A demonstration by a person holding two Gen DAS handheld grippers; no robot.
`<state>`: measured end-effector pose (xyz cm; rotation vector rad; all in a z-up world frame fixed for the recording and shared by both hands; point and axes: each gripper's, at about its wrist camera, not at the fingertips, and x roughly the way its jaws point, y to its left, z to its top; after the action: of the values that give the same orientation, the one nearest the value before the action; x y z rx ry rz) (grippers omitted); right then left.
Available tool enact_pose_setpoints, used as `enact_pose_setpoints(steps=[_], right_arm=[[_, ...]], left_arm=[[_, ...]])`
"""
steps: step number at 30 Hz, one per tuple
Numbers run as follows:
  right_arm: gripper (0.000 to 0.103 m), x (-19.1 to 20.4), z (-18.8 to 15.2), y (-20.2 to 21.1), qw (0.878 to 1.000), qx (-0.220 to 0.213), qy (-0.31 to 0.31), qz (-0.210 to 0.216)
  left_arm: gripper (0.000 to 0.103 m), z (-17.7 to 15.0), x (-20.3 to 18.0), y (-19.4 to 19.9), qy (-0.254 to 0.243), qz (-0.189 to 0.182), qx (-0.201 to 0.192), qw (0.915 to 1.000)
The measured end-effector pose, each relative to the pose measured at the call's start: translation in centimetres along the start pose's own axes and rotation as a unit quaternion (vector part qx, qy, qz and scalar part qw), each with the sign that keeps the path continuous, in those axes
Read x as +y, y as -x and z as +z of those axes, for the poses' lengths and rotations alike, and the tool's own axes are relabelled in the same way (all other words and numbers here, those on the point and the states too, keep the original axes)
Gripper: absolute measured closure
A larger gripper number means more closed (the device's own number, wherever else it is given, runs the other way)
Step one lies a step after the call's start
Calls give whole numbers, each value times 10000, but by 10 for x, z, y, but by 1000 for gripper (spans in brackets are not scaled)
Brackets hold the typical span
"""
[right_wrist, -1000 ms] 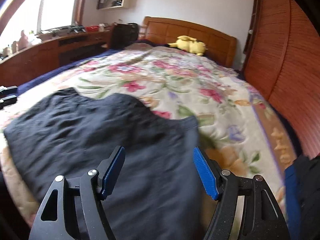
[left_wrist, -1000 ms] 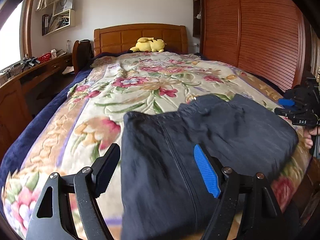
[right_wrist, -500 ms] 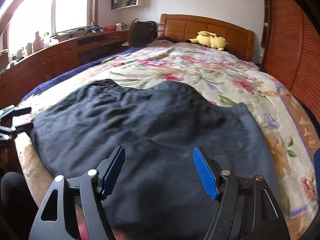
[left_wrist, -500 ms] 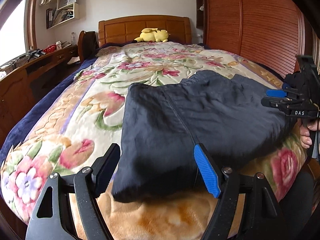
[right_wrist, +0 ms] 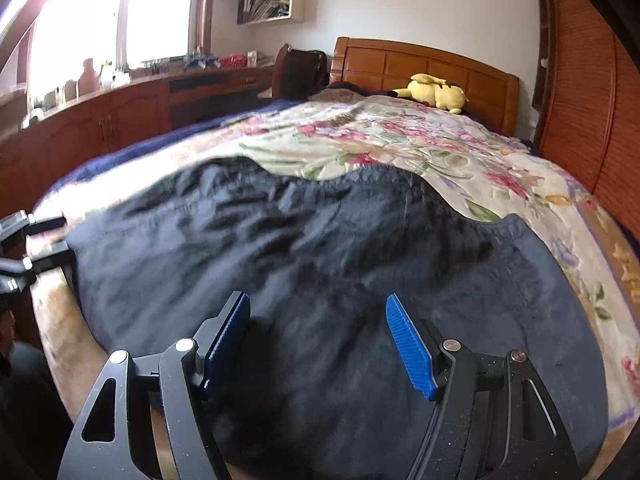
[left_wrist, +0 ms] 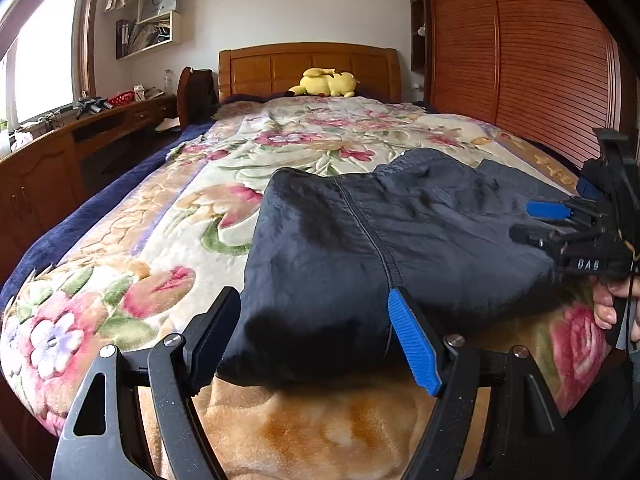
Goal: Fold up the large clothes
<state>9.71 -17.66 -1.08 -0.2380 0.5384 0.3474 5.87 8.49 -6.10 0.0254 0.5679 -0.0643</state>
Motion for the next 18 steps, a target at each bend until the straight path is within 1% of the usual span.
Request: enact_pose_setpoints(steps=[2, 4, 6, 10, 13, 16, 18], right_arm=[[31, 1, -4, 2, 9999, 13, 114, -58], [31, -2, -8, 4, 10000, -3, 45, -17], [31, -4, -14, 7, 10000, 14, -26, 76], [31, -4, -20, 15, 10000, 35, -10, 68], [31, -2, -23, 18, 9999, 58, 138, -64], [31, 1, -31, 17, 9994, 71, 296, -175], [30, 3, -35, 11, 9992, 120, 323, -215]], left_arm=[[26, -2, 0, 2, 4, -14, 30, 10000], [26, -4, 3, 4, 21, 27, 55, 10000], [26, -6, 10, 8, 78, 81, 62, 9999], [26, -10, 27, 12, 274, 236, 75, 9993], [26, -13, 38, 9, 370, 309, 175, 9987], [26, -14, 44, -2, 504, 174, 349, 9980], [26, -16, 44, -10, 631, -35, 459, 9969]])
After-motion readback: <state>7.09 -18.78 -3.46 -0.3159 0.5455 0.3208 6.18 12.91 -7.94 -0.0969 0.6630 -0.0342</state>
